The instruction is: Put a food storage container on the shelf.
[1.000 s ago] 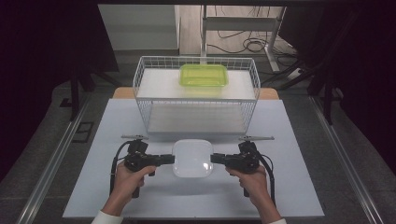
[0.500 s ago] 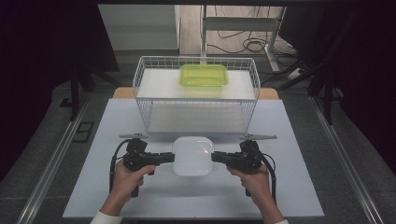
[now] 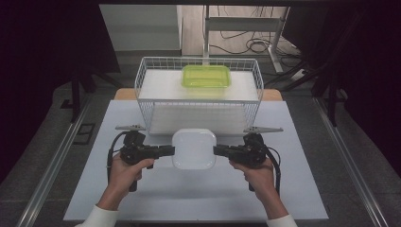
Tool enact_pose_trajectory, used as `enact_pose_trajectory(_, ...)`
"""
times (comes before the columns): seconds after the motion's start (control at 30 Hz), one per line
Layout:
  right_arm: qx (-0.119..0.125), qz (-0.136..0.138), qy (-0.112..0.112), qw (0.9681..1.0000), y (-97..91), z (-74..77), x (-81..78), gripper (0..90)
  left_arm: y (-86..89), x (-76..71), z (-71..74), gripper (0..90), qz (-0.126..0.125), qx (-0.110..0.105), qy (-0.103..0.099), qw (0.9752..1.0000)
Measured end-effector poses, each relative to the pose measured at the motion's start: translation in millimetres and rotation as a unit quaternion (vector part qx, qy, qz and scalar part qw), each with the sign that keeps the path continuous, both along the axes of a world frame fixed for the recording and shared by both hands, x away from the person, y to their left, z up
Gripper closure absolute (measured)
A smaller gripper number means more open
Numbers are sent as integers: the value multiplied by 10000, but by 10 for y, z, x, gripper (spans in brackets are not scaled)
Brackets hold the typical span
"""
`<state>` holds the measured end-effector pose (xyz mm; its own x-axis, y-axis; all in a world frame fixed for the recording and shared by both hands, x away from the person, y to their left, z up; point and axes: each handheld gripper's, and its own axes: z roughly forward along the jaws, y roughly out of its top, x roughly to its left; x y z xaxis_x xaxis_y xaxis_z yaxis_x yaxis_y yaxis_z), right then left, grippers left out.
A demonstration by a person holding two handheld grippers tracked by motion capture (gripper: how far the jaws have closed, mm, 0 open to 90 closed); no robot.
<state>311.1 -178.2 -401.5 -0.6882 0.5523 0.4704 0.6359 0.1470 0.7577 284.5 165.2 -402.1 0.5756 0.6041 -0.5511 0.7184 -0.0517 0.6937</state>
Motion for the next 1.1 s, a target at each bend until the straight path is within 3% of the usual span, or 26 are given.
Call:
enact_pose_trajectory(0.27, 31, 0, -144, 9999, 2, 248, 72, 783, 8, 90, 201, 797, -17, -30, -136, 9999)
enact_pose_trajectory(0.77, 83, -62, -393, 9992, -23, 491, 178, 782, -19, 248, 458, 796, -28, -10, -366, 9993)
enact_pose_trajectory(1.1, 41, -22, -651, 9979, 2, 770, 251, 783, -2, 391, 617, 788, -20, -65, -461, 9989)
